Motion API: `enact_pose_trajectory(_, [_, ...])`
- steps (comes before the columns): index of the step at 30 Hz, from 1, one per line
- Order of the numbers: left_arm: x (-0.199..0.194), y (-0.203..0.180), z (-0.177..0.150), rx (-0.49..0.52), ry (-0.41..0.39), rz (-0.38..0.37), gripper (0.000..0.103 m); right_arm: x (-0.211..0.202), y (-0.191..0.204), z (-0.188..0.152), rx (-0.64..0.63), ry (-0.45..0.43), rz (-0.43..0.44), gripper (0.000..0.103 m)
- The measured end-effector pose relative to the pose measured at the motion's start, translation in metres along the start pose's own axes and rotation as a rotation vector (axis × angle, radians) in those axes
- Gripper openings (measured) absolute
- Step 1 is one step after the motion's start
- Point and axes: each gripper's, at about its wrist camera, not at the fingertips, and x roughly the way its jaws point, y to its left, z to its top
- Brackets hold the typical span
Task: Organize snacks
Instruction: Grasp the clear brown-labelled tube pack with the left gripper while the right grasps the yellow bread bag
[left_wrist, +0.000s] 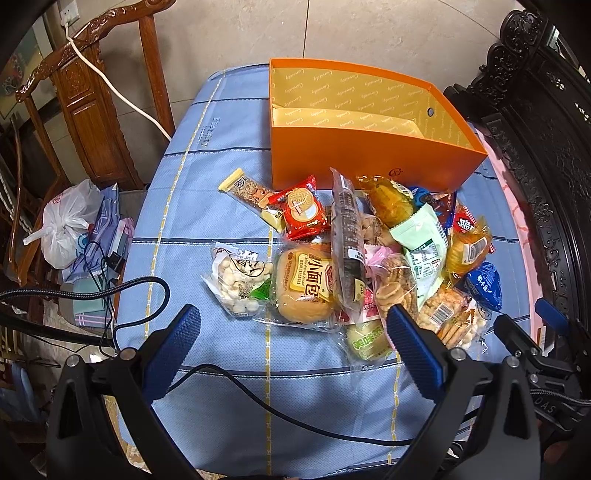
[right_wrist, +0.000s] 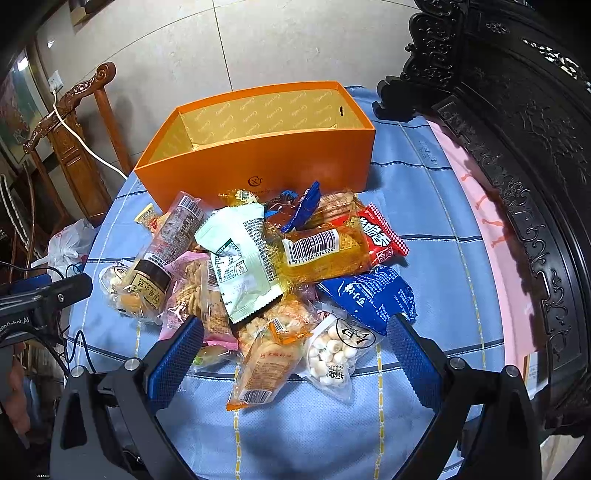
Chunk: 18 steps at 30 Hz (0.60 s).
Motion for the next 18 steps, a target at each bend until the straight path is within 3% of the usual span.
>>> enact_pose_trajectory(2, [0.004,0.006,0.0,-0.027,0.017,-0.038,0.099,0.0,0.0,0.0,-0.001,-0.001,-0.001,0.099])
enact_pose_trajectory(4, [0.008,0.009,0.001,-0.041,0.019,-0.029,0.099,-0.001,-0.001,-0.001,-0.002,-0.012,0.012,0.099])
enact_pose_trajectory(12, [0.031,0.001,0.009,0.003,0.044,-0.092,0.099,0.005,-0.01,-0.004,-0.015,-0.018,0.077,0.099])
enact_pose_trajectory(16, [0.051,-0.01,0.028,0.005,0.054,-0.136,0.099,0.011,-0.021,-0.005,0.001,-0.007,0.131,0.099])
enact_pose_trajectory(18, [0.065,-0.017,0.041,0.008,0.063,-0.119,0.098,0.009,-0.022,-0.004,-0.013,-0.014,0.147,0.099])
